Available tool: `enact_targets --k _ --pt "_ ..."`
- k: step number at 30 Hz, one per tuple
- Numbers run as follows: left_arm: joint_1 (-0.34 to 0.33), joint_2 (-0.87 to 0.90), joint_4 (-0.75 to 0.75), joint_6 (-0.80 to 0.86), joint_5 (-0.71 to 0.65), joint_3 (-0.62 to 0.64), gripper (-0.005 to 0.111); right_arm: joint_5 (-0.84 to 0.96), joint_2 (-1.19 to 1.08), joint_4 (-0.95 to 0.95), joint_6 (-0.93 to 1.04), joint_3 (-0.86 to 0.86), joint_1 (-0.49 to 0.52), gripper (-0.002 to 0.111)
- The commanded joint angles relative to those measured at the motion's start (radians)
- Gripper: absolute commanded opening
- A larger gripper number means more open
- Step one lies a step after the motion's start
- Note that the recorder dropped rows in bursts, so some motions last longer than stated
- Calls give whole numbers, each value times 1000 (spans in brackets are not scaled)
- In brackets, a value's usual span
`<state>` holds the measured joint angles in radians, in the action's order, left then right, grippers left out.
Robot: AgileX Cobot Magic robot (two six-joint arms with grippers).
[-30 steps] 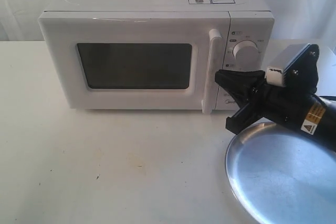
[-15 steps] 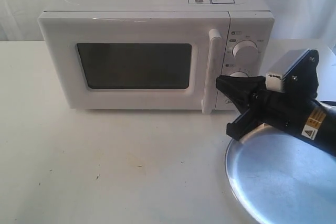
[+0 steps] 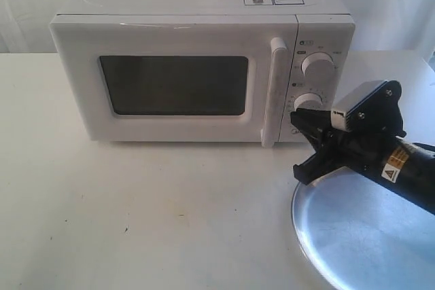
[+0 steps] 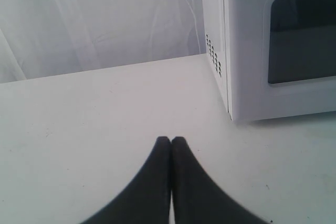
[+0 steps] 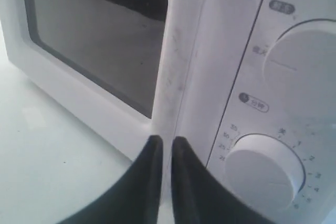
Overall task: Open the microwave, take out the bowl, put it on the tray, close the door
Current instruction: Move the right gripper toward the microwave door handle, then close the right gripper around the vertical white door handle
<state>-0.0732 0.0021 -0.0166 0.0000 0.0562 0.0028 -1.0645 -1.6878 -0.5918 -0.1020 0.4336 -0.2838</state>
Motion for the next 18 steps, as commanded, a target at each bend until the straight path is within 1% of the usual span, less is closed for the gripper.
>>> enact_targets --k 1,2,4,5,9,11,12,13,14,18 --pt "0 -2 8 0 4 -3 0 -81 -7 -46 7 -6 6 25" --pt "0 -2 8 0 4 -3 0 -104 -7 -49 5 -5 6 34" --pt "0 -2 8 0 4 -3 0 -117 -7 -34 5 -3 6 45" --pt "0 -2 8 0 4 -3 0 -117 -7 -33 5 -1 6 46" --pt "0 -2 8 0 4 -3 0 -101 -10 -33 -5 56 6 47" --pt "0 -2 8 0 4 -3 0 -12 -12 -56 -71 111 6 47" --pt "0 -2 8 0 4 -3 0 37 -13 -103 -110 141 6 47" --pt "0 -2 8 0 4 -3 0 70 -23 -196 -164 180 6 46" --pt "0 -2 8 0 4 -3 0 73 -35 -245 -202 204 6 46" --pt "0 -2 8 0 4 -3 0 81 -68 -260 -227 241 8 46"
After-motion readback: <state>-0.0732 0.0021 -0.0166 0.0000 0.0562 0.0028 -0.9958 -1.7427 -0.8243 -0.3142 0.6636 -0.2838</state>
